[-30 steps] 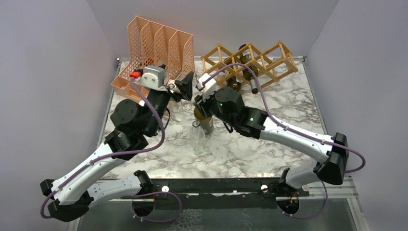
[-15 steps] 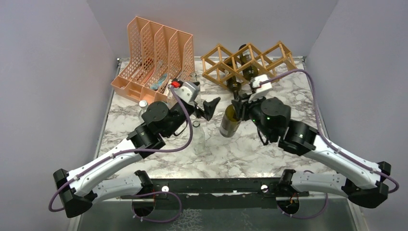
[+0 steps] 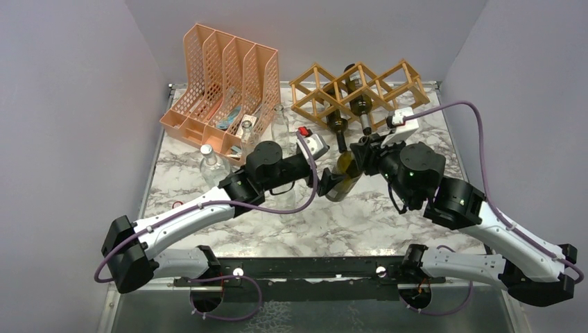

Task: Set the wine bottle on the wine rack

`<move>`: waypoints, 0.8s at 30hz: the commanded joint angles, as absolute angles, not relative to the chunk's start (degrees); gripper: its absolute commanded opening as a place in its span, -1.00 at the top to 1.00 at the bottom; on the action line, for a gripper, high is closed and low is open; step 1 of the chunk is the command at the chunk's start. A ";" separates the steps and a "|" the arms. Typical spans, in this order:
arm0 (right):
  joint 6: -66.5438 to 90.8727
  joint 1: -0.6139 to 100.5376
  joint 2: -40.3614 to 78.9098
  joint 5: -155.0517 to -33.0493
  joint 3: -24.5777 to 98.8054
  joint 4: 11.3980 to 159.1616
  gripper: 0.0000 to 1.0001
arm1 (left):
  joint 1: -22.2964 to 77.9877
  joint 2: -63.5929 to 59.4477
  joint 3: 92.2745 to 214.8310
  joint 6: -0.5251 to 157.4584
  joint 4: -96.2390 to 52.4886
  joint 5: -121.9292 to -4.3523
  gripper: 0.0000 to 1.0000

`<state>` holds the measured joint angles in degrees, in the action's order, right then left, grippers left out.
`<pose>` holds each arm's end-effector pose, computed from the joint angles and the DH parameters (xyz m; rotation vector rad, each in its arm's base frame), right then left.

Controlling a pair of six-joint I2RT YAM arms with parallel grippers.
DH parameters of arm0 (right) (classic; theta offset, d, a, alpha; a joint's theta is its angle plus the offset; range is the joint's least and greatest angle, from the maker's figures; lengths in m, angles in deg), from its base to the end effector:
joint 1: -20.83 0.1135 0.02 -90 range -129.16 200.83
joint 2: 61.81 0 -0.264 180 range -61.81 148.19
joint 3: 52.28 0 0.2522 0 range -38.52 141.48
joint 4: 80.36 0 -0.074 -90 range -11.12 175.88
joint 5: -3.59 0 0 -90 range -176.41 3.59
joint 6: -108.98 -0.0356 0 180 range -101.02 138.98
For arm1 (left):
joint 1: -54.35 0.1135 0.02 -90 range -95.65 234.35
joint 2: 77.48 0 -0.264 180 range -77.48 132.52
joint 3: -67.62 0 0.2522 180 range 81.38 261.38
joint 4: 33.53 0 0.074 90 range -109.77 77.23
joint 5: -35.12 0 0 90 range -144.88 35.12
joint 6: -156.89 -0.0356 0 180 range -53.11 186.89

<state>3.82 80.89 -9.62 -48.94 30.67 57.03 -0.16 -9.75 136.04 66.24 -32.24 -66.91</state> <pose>0.1061 0.1408 0.4301 -0.2149 1.7366 0.3827 0.1571 -0.2331 0.3597 0.9139 1.3791 -0.8921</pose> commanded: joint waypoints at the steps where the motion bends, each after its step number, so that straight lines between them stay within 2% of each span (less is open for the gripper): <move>1: 3.52 81.22 -12.37 -48.27 35.11 62.14 0.92 | -0.32 -8.33 135.38 65.93 -35.77 -76.32 -0.98; 19: 5.29 81.30 -17.86 -57.17 36.19 69.00 0.97 | -0.32 1.65 139.47 61.44 -39.01 -77.63 -0.98; 22: 5.02 81.25 -18.54 -57.56 36.00 68.71 0.98 | -0.30 1.68 139.67 61.13 -41.06 -77.68 -0.87; 24: 4.80 81.25 -18.73 -57.63 35.99 68.25 0.97 | -0.32 1.45 139.60 60.78 -42.46 -76.70 -0.68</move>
